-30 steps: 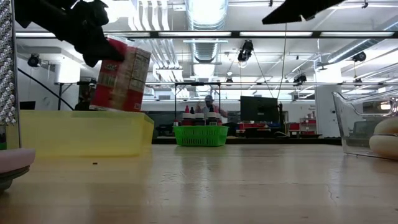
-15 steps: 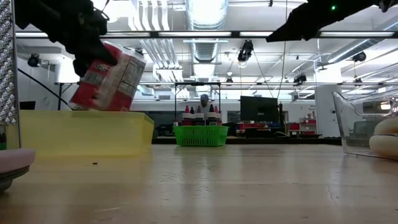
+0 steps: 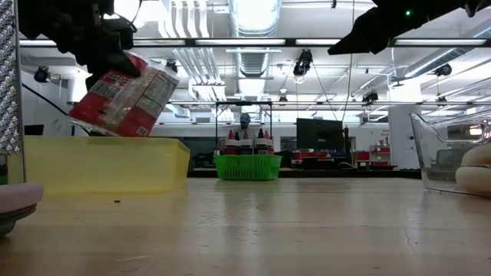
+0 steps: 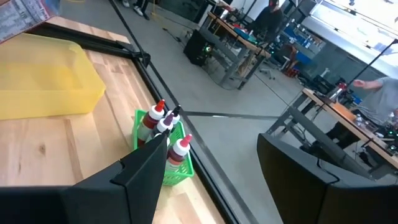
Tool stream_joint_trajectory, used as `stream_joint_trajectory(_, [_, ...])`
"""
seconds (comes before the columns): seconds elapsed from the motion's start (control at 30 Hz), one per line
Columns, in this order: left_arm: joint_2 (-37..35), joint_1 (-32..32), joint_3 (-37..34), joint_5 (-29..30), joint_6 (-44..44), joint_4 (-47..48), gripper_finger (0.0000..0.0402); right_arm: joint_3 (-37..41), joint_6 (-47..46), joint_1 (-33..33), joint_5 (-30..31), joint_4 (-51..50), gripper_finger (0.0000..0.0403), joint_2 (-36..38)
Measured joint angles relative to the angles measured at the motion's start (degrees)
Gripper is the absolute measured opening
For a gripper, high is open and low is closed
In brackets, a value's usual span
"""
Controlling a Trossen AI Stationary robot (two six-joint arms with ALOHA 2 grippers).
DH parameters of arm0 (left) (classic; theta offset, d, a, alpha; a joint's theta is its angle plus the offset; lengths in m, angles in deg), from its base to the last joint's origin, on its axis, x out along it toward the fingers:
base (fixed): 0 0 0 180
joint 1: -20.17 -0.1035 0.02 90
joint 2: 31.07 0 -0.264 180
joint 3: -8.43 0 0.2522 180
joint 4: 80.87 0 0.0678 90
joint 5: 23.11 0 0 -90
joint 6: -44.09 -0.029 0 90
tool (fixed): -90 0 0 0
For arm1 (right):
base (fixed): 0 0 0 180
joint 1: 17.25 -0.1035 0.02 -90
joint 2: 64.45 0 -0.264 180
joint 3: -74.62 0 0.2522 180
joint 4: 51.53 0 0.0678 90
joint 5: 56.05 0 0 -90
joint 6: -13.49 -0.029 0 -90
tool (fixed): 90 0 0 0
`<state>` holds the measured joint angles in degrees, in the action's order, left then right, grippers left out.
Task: Pick & Place Food Item
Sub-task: Put the red popcorn bag into the yellow bin
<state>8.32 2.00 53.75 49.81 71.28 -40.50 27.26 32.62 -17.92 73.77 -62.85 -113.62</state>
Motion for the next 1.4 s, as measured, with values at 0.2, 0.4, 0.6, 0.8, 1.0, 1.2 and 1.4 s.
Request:
stream_joint_trajectory(0.2, [2.6,0.0,-2.4,-0.8,0.3,-0.1,0.0018,0.0,0.0,0.0,0.0,0.0,0.0247,0.0])
stream_joint_trajectory(0.4, [5.4,0.0,-6.2,-1.1,0.3,-3.9,0.0018,0.0,0.4,0.0,0.0,0.0,0.0247,0.0])
stream_joint_trajectory(0.6, [8.0,-0.1,-6.7,-0.4,-0.3,-4.3,0.0018,0.0,0.4,-0.1,0.0,0.0,0.0247,0.0])
stream_joint_trajectory(0.8, [10.3,-0.1,-7.3,1.1,-0.7,-3.9,0.0029,0.0,0.4,-0.1,0.0,0.0,0.0247,0.0])
stream_joint_trajectory(1.0, [11.3,-0.1,-7.3,1.4,-0.7,-3.8,0.0054,0.0,0.4,-0.1,0.0,0.0,0.0247,0.0])
stream_joint_trajectory(1.2, [10.4,-0.1,-6.7,2.1,-1.2,-3.6,0.0057,0.0,0.4,-0.1,0.0,0.0,0.0247,0.0])
stream_joint_trajectory(1.4, [9.5,-0.1,-5.6,5.6,-3.0,-2.1,0.0077,0.0,0.1,-0.1,0.0,0.0,0.0247,0.0])
